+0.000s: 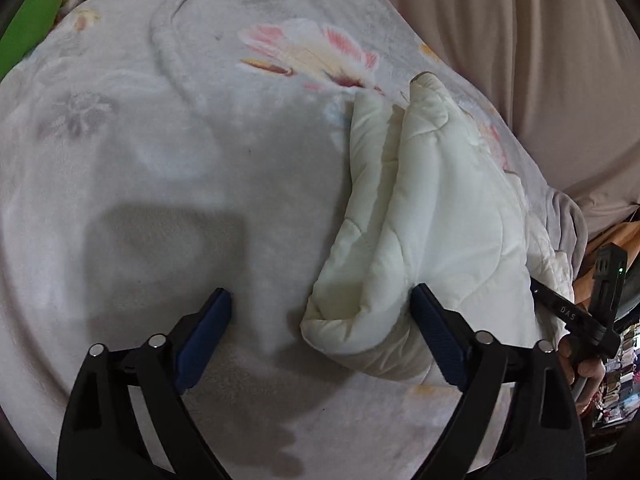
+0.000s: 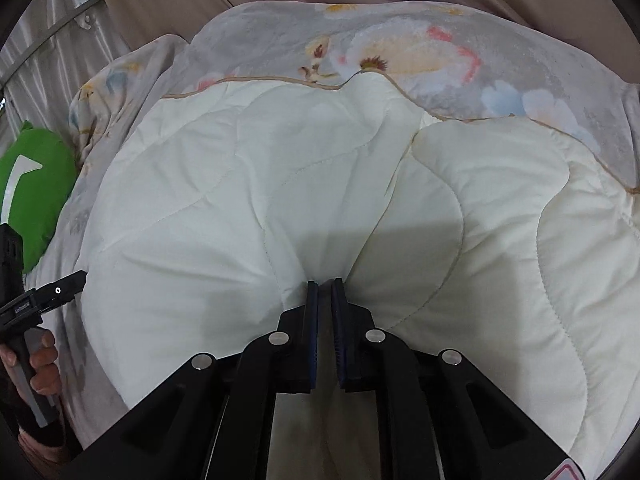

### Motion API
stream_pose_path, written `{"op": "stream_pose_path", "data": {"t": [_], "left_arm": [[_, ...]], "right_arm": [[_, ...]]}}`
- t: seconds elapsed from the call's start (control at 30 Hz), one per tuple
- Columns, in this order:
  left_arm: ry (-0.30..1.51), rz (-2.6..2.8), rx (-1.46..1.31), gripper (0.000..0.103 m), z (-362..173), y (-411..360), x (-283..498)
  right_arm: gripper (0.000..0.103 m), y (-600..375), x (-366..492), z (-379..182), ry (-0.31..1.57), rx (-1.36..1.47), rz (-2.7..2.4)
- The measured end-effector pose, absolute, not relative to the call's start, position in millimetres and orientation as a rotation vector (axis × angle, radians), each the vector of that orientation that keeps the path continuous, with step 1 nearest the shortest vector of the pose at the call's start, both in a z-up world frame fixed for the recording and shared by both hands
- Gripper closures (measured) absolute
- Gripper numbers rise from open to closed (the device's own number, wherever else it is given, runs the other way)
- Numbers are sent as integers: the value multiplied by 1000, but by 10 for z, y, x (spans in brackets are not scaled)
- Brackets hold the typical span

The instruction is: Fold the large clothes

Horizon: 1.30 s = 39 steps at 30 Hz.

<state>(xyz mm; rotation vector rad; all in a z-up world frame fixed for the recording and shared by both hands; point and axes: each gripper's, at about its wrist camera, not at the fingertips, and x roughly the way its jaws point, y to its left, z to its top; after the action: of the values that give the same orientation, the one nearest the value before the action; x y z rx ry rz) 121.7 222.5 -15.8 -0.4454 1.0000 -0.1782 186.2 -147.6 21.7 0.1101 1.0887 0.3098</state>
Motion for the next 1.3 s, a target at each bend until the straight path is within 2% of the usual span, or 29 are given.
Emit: {"op": "stream_pose_path", "data": {"t": [0.23,0.27,0.3,0.37,0.47,0.57,0.7,0.87,1.07,1.3], "left_arm": [[977,-277,-387,8,-168,1707,1474],[973,-262,-377,12,-141,1638,1501],[970,-267,-372,19,-110,1590,1508],[955,-272,-366,46,30,1494,1505],[889,-247,-293,72,333,1333,1428],[804,-266,-250,81,690,1189,1291],[714,-359,-191,83,1132,882,1111],[663,-413,-89,83,1396,352,1033],[643,-470,-45,83,1470,15,970],[652,-520,-12,83,1490,-400,927]], "right_arm": [[95,-1500,1820,153,1043,118,306],[95,-1497,1819,158,1037,117,304],[95,-1500,1828,154,1032,114,304],[95,-1489,1825,155,1022,107,300],[95,-1460,1808,154,1007,81,286],[95,-1430,1779,149,990,52,270],[95,-1417,1763,138,976,32,260],[95,-1490,1656,205,987,64,257],[95,-1735,1172,453,970,80,264],[97,-1863,845,325,982,45,273]]}}
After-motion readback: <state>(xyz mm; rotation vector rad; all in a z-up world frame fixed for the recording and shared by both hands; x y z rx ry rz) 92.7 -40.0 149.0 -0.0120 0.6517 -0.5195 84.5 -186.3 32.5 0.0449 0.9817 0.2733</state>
